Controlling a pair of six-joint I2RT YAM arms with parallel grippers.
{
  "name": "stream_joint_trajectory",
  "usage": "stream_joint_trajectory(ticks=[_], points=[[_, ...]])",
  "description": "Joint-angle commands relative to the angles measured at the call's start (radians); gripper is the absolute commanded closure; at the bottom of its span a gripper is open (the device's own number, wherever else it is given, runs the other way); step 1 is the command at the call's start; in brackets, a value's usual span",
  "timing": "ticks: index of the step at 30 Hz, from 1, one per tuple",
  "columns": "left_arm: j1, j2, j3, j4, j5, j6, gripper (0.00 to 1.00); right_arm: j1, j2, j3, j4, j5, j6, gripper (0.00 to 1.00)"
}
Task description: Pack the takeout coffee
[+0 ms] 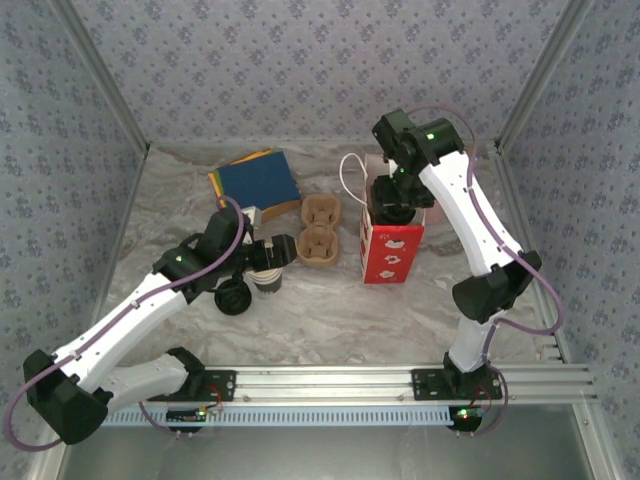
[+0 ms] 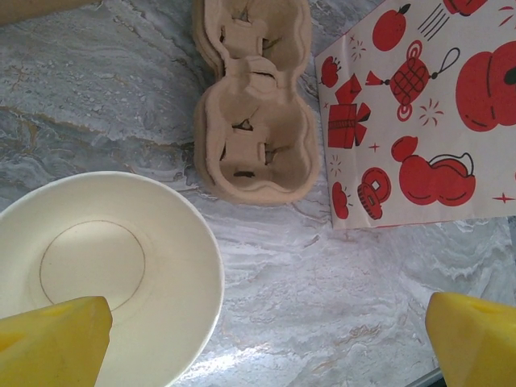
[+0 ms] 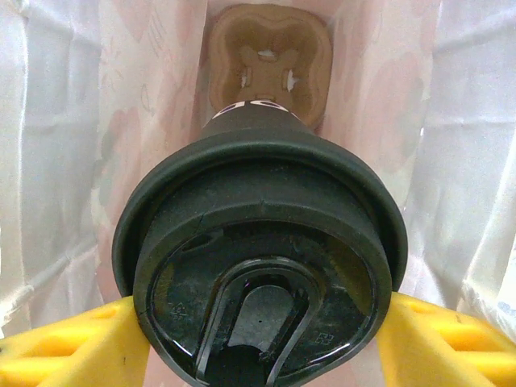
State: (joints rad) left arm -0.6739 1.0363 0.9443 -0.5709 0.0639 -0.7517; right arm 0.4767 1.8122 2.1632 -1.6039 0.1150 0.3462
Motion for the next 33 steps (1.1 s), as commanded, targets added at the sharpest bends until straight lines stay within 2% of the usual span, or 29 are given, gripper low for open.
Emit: stream_joint_trajectory(ticks=[1,12,24,33], points=[[0.009,-0.002,-0.001,0.033,0.022,0.021,0.00,0.010,0.021,-0.005,-0.157,-0.008,-0.012,0.30],[0.013,0.031,0.046,0.031,0.039,0.066,0.00,0.007,0.045,-0.029,-0.176,-0.012,-0.003,0.30],[0.015,0.067,0.174,-0.016,0.033,0.110,0.00,-0.018,0.076,-0.028,-0.195,-0.057,0.066,0.30],[0.017,0.062,0.208,-0.020,0.060,0.135,0.00,-0.040,0.084,-0.057,-0.196,-0.079,0.120,0.29]])
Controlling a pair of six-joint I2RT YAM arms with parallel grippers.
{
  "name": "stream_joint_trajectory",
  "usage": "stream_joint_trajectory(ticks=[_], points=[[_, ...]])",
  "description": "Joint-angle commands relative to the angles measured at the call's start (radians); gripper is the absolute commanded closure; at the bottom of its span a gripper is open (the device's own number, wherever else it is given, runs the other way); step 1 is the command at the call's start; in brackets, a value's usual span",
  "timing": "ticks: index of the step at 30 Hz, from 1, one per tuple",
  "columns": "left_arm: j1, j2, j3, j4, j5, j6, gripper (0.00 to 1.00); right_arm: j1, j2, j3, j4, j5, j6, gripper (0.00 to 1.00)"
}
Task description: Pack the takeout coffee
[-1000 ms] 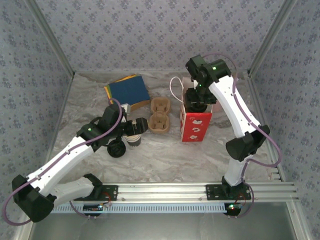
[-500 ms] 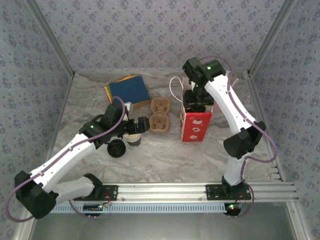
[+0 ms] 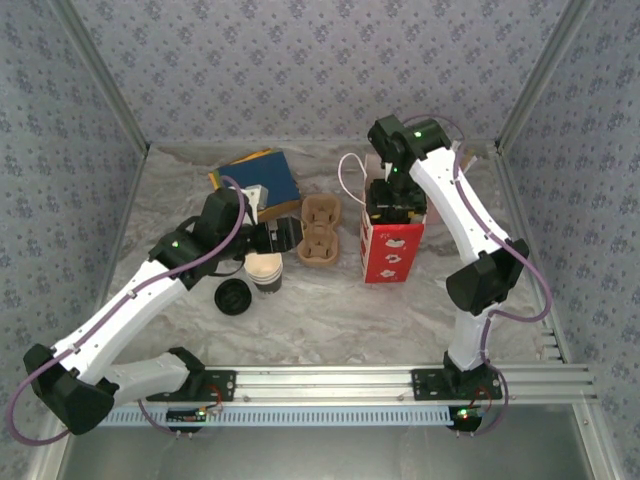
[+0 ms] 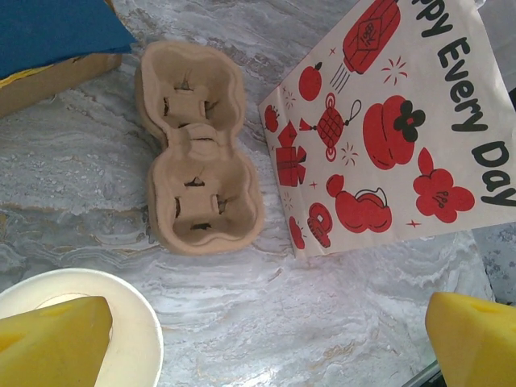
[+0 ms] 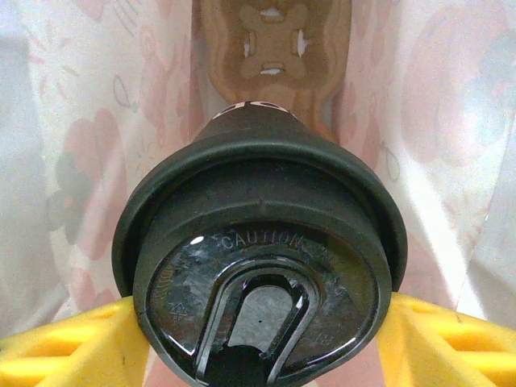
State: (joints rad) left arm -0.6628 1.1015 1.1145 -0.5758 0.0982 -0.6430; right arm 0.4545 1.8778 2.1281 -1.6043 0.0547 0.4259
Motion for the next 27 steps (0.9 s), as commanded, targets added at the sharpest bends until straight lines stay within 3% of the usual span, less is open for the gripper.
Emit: stream_joint_trajectory(ticks=[1,12,27], points=[[0.006,-0.006,0.038,-0.017,0.028,0.026,0.00,-0.021,0.017,-0.026,-0.196,-0.021,0.044,0.29],[0.019,-0.049,0.051,-0.048,0.021,0.070,0.00,-0.013,0.041,-0.035,-0.195,-0.032,0.096,0.29],[0.024,-0.059,0.038,-0.041,0.022,0.046,0.00,-0.003,0.001,-0.126,-0.195,-0.038,0.051,0.29]])
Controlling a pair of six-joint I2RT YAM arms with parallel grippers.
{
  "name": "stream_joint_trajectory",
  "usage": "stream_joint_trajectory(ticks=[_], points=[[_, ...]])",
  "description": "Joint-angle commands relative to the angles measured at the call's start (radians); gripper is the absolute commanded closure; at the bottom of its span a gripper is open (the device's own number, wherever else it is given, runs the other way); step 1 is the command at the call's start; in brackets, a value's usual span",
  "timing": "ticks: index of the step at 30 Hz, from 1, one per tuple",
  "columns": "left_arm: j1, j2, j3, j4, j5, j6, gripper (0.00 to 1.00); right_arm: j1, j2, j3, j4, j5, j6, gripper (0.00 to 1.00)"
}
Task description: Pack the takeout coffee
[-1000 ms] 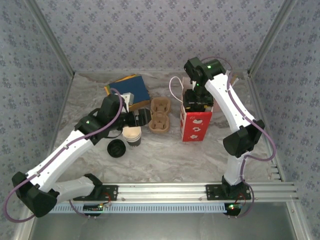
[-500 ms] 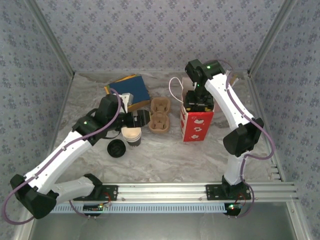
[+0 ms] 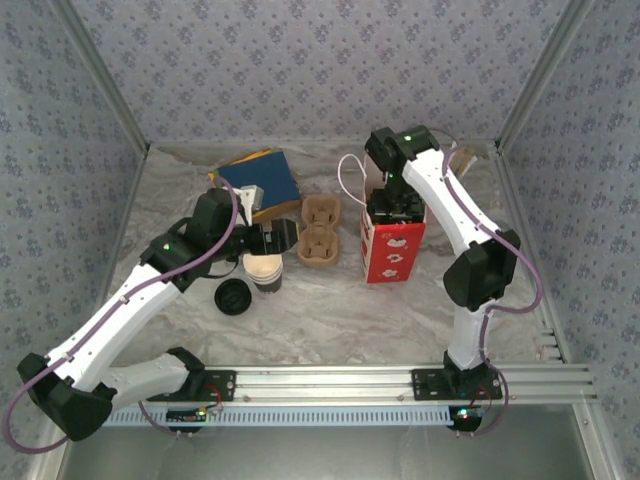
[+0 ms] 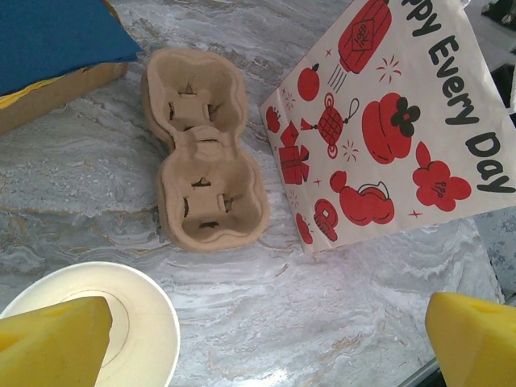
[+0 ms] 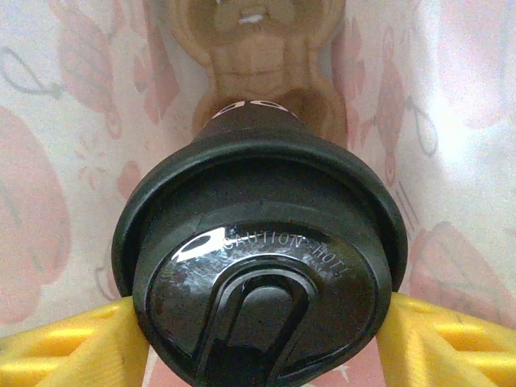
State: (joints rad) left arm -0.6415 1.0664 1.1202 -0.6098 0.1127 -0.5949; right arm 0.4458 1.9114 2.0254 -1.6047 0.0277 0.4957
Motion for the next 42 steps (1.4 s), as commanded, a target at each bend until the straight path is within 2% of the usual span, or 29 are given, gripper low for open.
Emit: stream_joint_trajectory(ticks=[1,17,33,42], points=[[0.004,-0.023,0.032,-0.005,0.008,-0.004,0.00,0.004,-0.038,-0.032,-0.195,-0.009,-0.023,0.29],[0.003,-0.002,0.035,0.008,0.007,-0.026,0.00,0.005,-0.141,-0.149,-0.194,-0.012,-0.045,0.29],[0.003,0.001,0.044,0.001,0.002,-0.023,0.00,0.014,-0.146,-0.194,-0.119,-0.025,-0.019,0.28],[0.004,0.000,0.044,-0.001,-0.004,-0.024,0.00,0.008,-0.118,-0.162,-0.106,-0.024,-0.021,0.28]])
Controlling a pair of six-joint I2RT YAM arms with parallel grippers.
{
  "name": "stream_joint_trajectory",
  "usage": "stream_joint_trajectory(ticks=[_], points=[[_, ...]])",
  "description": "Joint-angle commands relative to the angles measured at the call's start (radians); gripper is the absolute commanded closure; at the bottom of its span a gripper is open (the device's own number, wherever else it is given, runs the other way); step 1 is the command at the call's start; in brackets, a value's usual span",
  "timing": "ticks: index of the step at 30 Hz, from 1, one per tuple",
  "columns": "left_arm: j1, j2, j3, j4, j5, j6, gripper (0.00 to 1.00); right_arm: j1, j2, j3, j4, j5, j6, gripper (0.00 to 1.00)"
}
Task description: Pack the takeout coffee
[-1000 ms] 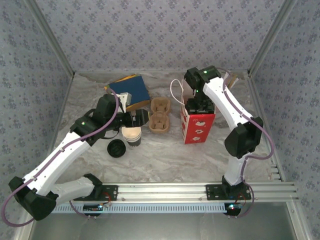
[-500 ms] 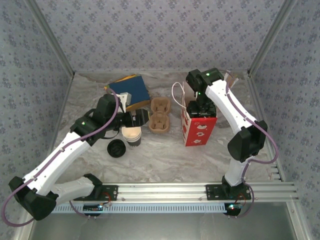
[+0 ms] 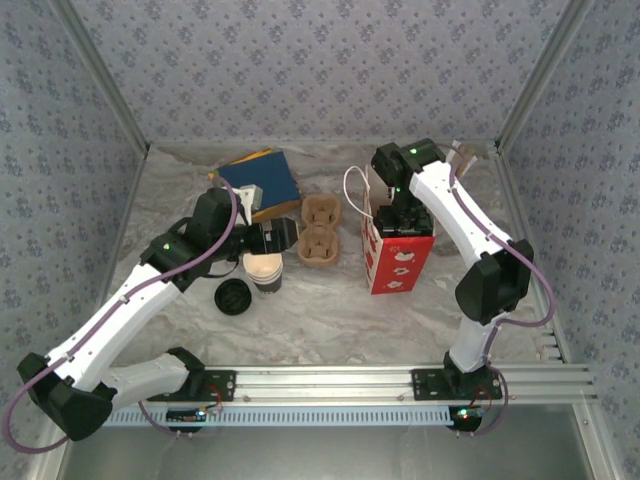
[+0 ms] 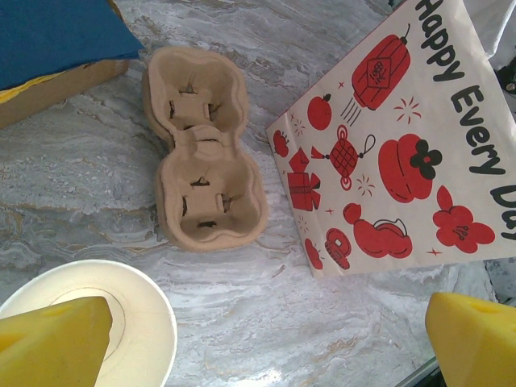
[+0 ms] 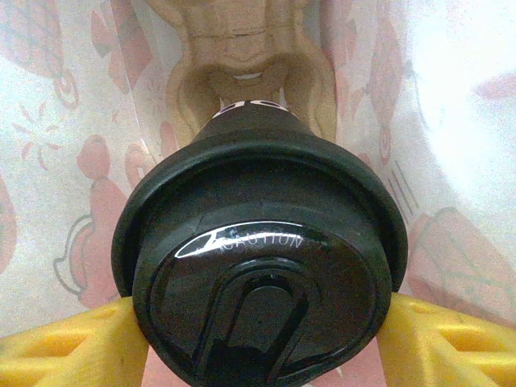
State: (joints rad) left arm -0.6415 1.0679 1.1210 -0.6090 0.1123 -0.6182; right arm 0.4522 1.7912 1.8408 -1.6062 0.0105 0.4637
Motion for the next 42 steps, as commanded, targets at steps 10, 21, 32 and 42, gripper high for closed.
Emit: stream_joint_trajectory(ticks=[10,21,32,42], points=[[0.004,0.006,0.051,-0.005,-0.003,0.006,0.00,-0.001,0.049,0.090,-0.113,-0.001,-0.003,0.28],[0.005,0.007,0.046,-0.006,-0.004,0.006,0.00,0.000,0.064,0.072,-0.087,-0.006,-0.001,0.28],[0.003,0.000,0.043,-0.007,-0.006,0.004,0.00,-0.001,0.038,-0.001,-0.034,-0.012,0.010,0.28],[0.004,-0.005,0.039,-0.008,-0.006,-0.007,0.00,-0.009,0.002,-0.055,0.024,-0.036,0.024,0.28]])
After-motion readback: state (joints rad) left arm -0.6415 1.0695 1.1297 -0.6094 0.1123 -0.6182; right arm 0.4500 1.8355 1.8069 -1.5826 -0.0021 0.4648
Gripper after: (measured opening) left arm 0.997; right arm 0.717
